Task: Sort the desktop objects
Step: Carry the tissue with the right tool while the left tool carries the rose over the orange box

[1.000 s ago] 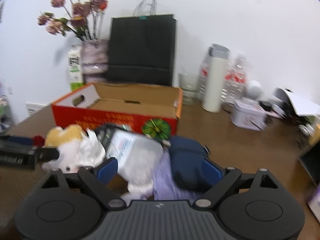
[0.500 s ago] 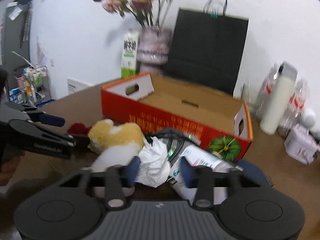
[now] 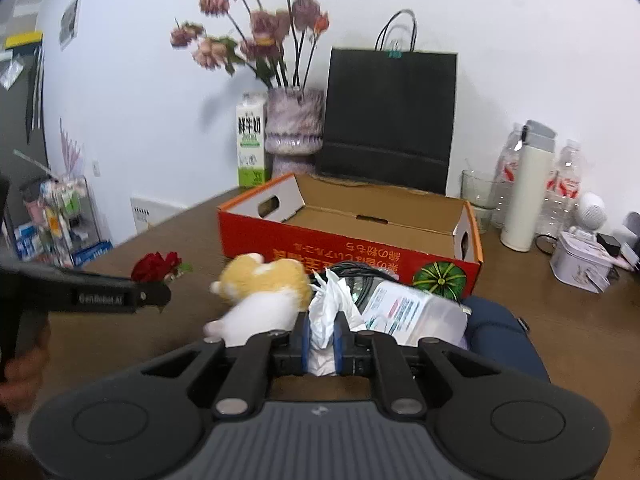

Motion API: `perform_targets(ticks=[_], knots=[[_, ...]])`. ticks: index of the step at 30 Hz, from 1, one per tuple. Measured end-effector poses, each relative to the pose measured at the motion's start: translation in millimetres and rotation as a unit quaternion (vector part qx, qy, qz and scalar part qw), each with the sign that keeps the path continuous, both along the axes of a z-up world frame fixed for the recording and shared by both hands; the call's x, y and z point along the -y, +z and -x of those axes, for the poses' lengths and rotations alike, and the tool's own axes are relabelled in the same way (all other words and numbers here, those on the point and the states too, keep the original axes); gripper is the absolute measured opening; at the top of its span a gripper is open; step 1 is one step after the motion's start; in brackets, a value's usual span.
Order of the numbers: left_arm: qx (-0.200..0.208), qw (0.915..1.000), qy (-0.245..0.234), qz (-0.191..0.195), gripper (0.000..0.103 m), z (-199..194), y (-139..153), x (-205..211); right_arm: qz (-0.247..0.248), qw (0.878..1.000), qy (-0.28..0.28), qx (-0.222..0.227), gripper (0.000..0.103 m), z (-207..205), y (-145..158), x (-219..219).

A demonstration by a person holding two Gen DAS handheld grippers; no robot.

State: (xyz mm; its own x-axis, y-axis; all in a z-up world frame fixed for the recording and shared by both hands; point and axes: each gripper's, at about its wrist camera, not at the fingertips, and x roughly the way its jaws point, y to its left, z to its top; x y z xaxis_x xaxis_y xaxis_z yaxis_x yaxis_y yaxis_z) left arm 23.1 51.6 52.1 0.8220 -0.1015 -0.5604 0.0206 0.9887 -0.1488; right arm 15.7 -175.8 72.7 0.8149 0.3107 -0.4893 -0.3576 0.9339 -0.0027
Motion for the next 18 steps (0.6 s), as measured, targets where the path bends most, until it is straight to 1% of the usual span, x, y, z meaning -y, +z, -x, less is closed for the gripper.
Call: perform_targets(ticks=[5,8,10,14,17,18], knots=[[-0.002,0.9993,-0.033,0.016,0.034,47,4,21,0.001,1.000,-0.010,0.006,0.010,49,2,-1],[-0.002,0.9984,-0.054,0.018,0.034,72,6,33,0.011,1.000,-0.012,0.012,0.010,76,1,0],[-0.003,0.9973,-0.069,0.026,0.034,84,8,39,0.007,1.000,-0.015,0.012,0.010,90,0,5],[0.008,0.9960,-0.087,0.019,0.034,97,12,49,-0.006,0.999,-0.027,0.016,0.010,107,4,14],[0.020,0.9960,-0.084,0.023,0.034,95,21,51,-0.018,0.999,-0.033,0.025,0.010,110,12,20],[0.021,0.9961,-0.083,0.022,0.034,89,25,50,-0.022,0.999,-0.033,0.030,0.010,108,17,22]])
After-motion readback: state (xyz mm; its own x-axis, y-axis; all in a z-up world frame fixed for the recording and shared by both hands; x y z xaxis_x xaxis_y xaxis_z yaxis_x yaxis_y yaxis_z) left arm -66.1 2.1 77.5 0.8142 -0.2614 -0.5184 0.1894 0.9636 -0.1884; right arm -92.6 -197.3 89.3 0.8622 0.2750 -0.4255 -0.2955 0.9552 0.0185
